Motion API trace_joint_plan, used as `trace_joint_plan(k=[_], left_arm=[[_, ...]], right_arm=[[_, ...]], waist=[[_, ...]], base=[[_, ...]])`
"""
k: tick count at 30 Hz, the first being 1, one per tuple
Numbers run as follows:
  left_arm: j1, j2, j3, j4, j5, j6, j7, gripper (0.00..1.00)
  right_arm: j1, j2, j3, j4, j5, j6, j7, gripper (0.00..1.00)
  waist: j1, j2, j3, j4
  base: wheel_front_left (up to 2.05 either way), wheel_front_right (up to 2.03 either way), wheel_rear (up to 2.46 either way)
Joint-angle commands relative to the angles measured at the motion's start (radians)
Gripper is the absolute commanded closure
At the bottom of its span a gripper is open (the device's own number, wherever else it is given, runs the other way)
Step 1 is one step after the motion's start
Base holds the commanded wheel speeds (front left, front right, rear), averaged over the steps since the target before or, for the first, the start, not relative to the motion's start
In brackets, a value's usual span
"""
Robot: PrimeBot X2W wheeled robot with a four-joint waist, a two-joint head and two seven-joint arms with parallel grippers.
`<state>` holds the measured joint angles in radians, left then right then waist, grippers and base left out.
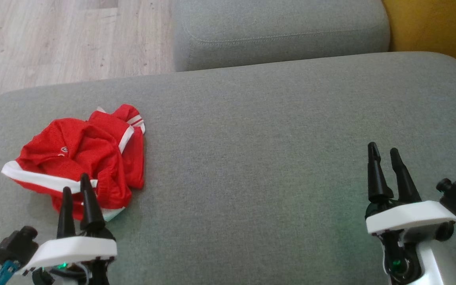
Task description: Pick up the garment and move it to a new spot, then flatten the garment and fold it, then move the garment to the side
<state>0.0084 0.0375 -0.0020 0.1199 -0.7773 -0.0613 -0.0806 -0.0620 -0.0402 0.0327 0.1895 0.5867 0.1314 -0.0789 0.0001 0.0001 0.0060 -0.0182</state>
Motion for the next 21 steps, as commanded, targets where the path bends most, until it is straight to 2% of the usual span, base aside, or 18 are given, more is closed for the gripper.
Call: trace_joint_plan(k=[1,3,21], left_arm=[[-0.023,0.012,0.009,-0.043,0.045,0.006,-0.014,0.0],[-0.023,0.02,-0.006,-0.048,0.099,0.012,-0.023,0.0],[-0.02,0.054,-0.081,-0.059,0.325,0.055,-0.073,0.0]], right_arm=[[-0.061,-0.007,0.022,-0.043,-0.043,0.0,-0.015,0.0],[-0.062,-0.007,0.033,-0.05,-0.088,0.0,-0.024,0.0],[-0.066,-0.008,0.09,-0.077,-0.33,-0.001,-0.074,0.0]], waist=[[0.0,-0.0001,0.0,-0.001],[0.0,-0.0001,0.001,-0.003],[0.0,-0.0001,0.004,-0.013]], base=[[0.0,0.0,0.0],[0.0,0.0,0.0],[0.0,0.0,0.0]])
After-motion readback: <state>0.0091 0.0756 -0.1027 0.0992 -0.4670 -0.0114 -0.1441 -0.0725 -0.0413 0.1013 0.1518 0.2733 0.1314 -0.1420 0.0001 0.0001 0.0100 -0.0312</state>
